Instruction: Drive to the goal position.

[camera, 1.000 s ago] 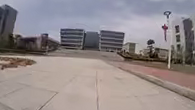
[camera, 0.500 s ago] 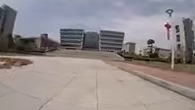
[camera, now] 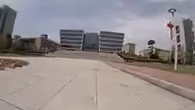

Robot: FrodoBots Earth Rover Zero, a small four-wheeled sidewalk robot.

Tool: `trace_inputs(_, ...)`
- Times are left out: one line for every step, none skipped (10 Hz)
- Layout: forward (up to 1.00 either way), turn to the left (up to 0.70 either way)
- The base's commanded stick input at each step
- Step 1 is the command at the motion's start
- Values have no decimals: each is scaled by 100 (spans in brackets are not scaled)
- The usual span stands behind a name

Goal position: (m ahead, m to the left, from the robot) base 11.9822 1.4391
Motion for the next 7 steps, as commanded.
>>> trace_inputs(70,0)
trace_inputs(70,0)
trace_inputs(70,0)
trace_inputs(70,0)
trace_inputs(70,0)
trace_inputs(70,0)
trace_inputs(70,0)
